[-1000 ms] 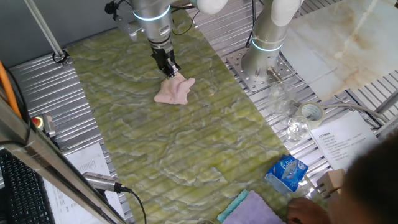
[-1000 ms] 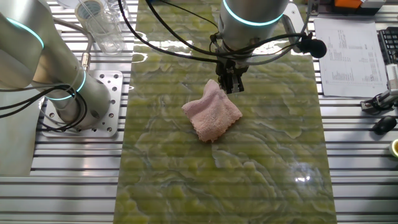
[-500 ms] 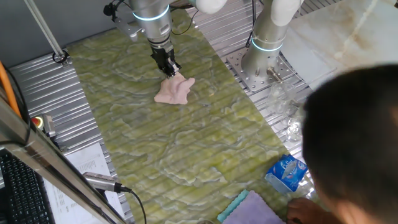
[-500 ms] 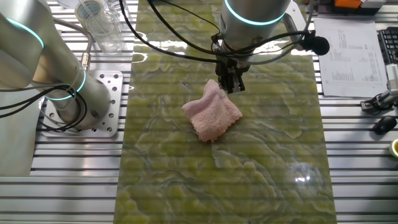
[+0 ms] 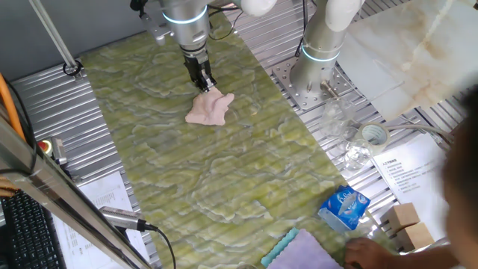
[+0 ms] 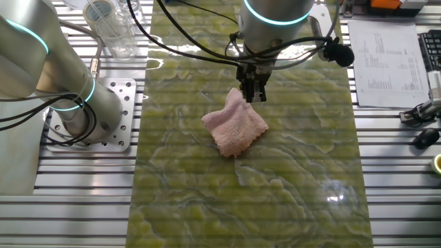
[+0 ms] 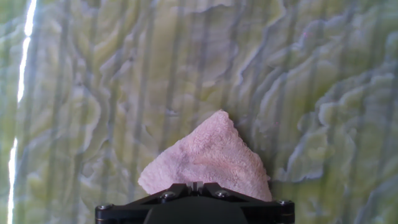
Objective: Clean the table with a cloth
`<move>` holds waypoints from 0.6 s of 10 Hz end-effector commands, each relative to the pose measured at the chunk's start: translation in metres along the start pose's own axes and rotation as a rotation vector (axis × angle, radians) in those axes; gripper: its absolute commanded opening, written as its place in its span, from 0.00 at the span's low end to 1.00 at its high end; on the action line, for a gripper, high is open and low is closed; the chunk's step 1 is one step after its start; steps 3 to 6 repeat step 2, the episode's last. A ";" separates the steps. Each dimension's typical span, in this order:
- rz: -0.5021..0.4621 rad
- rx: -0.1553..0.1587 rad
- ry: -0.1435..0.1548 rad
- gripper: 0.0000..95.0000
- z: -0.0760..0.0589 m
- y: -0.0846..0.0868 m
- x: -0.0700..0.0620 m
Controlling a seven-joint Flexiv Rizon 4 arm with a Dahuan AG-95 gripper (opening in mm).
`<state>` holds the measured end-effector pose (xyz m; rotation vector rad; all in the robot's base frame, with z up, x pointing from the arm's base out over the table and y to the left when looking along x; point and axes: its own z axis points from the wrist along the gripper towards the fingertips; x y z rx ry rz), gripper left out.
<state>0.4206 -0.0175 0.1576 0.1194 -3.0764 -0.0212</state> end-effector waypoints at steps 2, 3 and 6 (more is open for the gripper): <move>-0.020 0.004 0.001 0.00 0.001 0.000 -0.001; -0.020 0.004 0.001 0.00 0.001 0.000 -0.001; -0.020 0.004 0.001 0.00 0.001 0.000 -0.001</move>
